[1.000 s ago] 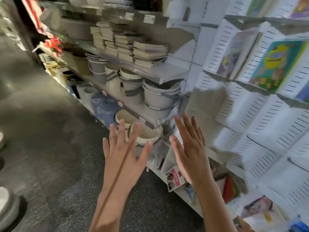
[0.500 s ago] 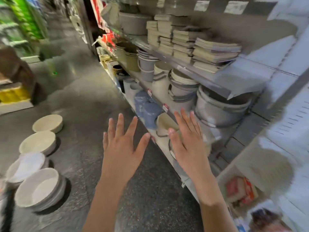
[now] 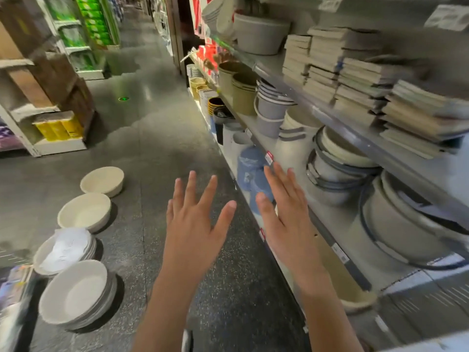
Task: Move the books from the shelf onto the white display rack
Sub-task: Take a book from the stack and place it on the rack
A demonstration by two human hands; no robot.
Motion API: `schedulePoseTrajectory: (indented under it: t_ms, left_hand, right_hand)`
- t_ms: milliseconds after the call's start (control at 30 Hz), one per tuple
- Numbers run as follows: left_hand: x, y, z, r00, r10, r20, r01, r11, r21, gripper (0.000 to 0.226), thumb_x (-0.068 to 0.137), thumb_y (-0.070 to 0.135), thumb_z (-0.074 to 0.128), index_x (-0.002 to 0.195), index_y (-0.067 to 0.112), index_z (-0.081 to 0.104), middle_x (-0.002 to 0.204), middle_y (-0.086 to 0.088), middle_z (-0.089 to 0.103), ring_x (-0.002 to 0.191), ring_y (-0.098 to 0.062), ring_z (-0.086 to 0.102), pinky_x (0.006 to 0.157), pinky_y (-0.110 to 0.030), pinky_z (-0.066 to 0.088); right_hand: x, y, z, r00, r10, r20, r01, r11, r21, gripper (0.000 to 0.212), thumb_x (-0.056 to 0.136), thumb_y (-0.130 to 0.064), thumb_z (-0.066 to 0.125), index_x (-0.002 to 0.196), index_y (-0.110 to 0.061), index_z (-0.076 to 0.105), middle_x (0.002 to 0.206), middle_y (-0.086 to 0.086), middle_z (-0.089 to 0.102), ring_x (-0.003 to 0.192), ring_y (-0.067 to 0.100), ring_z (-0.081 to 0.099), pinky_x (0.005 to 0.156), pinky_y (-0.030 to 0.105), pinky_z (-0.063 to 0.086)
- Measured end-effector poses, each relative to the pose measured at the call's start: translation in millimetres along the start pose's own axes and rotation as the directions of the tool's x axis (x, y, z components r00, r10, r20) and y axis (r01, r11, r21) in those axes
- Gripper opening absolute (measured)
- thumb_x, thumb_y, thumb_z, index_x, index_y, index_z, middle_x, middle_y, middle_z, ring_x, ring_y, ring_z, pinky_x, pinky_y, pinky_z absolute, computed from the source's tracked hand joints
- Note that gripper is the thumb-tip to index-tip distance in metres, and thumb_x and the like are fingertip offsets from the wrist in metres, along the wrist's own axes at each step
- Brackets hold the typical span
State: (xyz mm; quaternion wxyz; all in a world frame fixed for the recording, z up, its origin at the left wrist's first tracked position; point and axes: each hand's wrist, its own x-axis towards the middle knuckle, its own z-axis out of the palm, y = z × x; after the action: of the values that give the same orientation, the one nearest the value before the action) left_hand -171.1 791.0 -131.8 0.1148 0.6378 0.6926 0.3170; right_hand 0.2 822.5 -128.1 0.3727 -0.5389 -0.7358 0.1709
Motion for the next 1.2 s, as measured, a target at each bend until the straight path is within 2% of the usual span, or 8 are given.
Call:
schedulePoseTrajectory:
  t_ms: [167,333,600,700,833,1000,1100,1200]
  left_hand:
    - [89,-42,-2,0.997,0.069,0.037,-0.069,0.997,-0.022,0.081,0.085,0.079,0.012,0.156,0.04,0.021,0.167,0.004,-0.001,0.153,-0.017,-0.013,0.123,-0.05,0.006]
    - [181,-79,-23,0.988,0.146,0.055,-0.144,0.989,-0.036,0.082,0.084,0.08,0.012,0.156,0.041,0.019,0.167,0.003,-0.001,0.153,-0.018,-0.013,0.123,-0.049,0.007]
    - [287,-117,-19,0.973,0.189,0.133,-0.175,0.978,-0.113,0.084,0.082,0.081,0.01,0.155,0.042,0.02,0.167,0.008,-0.001,0.152,-0.014,-0.013,0.122,-0.047,0.004]
    - [327,-122,-8,0.967,0.211,0.146,-0.19,0.971,-0.148,0.081,0.082,0.081,0.01,0.155,0.046,0.018,0.166,0.011,-0.003,0.151,-0.009,-0.015,0.122,-0.044,0.003]
    - [389,-124,16,0.955,0.266,0.134,-0.24,0.953,-0.184,0.075,0.084,0.08,0.013,0.153,0.05,0.017,0.166,0.013,-0.003,0.151,-0.007,-0.015,0.121,-0.04,0.001]
    - [482,-117,53,0.942,0.313,0.123,-0.29,0.941,-0.174,0.074,0.087,0.077,0.017,0.153,0.046,0.022,0.167,0.009,0.001,0.152,-0.011,-0.011,0.122,-0.041,0.003]
    - [543,-100,67,0.936,0.332,0.119,-0.31,0.935,-0.173,0.077,0.086,0.078,0.015,0.154,0.043,0.024,0.167,0.009,0.002,0.153,-0.012,-0.01,0.118,-0.034,-0.001]
    - [595,-86,81,0.933,0.348,0.091,-0.325,0.924,-0.2,0.08,0.085,0.078,0.015,0.154,0.04,0.027,0.167,0.008,0.003,0.153,-0.013,-0.008,0.12,-0.039,0.003]
  right_hand:
    - [74,-10,50,0.996,0.027,-0.086,-0.023,0.999,0.048,0.066,0.095,-0.062,0.027,0.154,-0.033,0.028,0.163,-0.015,0.018,0.151,0.003,0.001,0.124,0.046,0.012]
    - [154,-34,93,0.988,0.089,-0.124,-0.083,0.995,0.055,0.067,0.093,-0.064,0.021,0.153,-0.035,0.028,0.161,-0.023,0.014,0.149,-0.004,0.0,0.125,0.038,0.008]
    - [244,-22,140,0.967,0.133,-0.219,-0.126,0.991,0.045,0.069,0.093,-0.062,0.025,0.152,-0.027,0.035,0.155,-0.025,0.018,0.146,-0.008,0.005,0.124,0.04,0.015]
    - [280,-7,152,0.959,0.138,-0.249,-0.13,0.99,0.051,0.066,0.093,-0.06,0.026,0.151,-0.03,0.034,0.154,-0.026,0.019,0.144,-0.011,0.006,0.123,0.036,0.016]
    - [335,19,167,0.954,0.109,-0.279,-0.095,0.993,0.063,0.054,0.094,-0.059,0.027,0.144,-0.04,0.028,0.156,-0.019,0.022,0.148,-0.001,0.011,0.122,0.03,0.015]
    - [419,58,171,0.941,0.147,-0.306,-0.127,0.988,0.084,0.056,0.093,-0.06,0.024,0.145,-0.039,0.026,0.156,-0.018,0.021,0.149,0.0,0.009,0.123,0.032,0.012]
    - [473,75,161,0.925,0.183,-0.332,-0.159,0.982,0.099,0.062,0.092,-0.061,0.025,0.148,-0.036,0.029,0.159,-0.014,0.022,0.15,0.005,0.011,0.124,0.034,0.012]
    - [523,93,155,0.923,0.175,-0.343,-0.156,0.984,0.084,0.06,0.092,-0.062,0.025,0.147,-0.04,0.024,0.158,-0.019,0.017,0.151,0.006,0.009,0.123,0.03,0.009]
